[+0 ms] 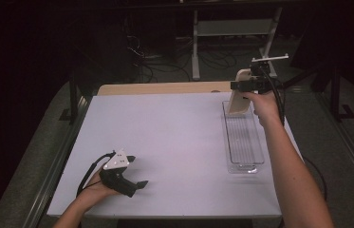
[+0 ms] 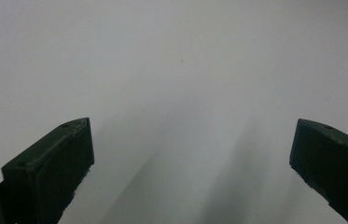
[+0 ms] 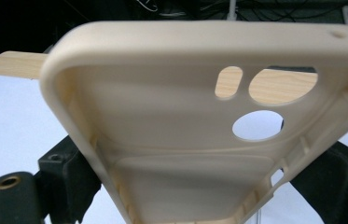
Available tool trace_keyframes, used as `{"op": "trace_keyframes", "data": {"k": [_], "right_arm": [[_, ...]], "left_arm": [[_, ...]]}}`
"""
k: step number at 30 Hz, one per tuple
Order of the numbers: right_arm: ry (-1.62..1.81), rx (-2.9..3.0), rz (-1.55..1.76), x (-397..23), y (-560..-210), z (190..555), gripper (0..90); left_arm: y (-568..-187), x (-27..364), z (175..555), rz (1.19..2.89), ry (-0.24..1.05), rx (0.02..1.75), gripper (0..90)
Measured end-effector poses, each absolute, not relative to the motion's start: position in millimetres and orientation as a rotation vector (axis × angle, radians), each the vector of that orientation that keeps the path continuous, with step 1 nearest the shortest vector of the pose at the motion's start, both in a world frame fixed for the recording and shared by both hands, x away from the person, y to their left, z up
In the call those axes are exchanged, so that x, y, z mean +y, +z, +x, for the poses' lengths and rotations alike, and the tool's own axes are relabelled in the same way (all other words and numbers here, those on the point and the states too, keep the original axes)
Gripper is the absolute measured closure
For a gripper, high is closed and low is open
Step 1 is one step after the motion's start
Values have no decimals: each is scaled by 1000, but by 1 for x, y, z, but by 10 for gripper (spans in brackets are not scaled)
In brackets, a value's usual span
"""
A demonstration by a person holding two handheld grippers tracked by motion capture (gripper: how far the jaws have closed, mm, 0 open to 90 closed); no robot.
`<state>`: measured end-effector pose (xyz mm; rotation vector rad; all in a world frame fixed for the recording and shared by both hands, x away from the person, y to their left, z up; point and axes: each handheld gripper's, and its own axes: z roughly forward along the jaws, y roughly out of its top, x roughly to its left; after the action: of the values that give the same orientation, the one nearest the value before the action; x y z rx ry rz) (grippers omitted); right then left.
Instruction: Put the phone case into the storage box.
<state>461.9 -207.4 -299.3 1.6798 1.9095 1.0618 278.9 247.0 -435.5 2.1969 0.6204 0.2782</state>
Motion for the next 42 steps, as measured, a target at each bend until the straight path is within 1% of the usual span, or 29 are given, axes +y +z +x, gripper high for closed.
{"op": "trace_keyframes", "data": {"k": [20, 42], "right_arm": [[977, 1830, 1781, -199, -310, 478, 103], [844, 1851, 1826, -191, -333, 493, 102]], "left_arm": [[-436, 247, 279, 2188, 277, 622, 0], [-435, 248, 279, 2195, 278, 613, 0]]}}
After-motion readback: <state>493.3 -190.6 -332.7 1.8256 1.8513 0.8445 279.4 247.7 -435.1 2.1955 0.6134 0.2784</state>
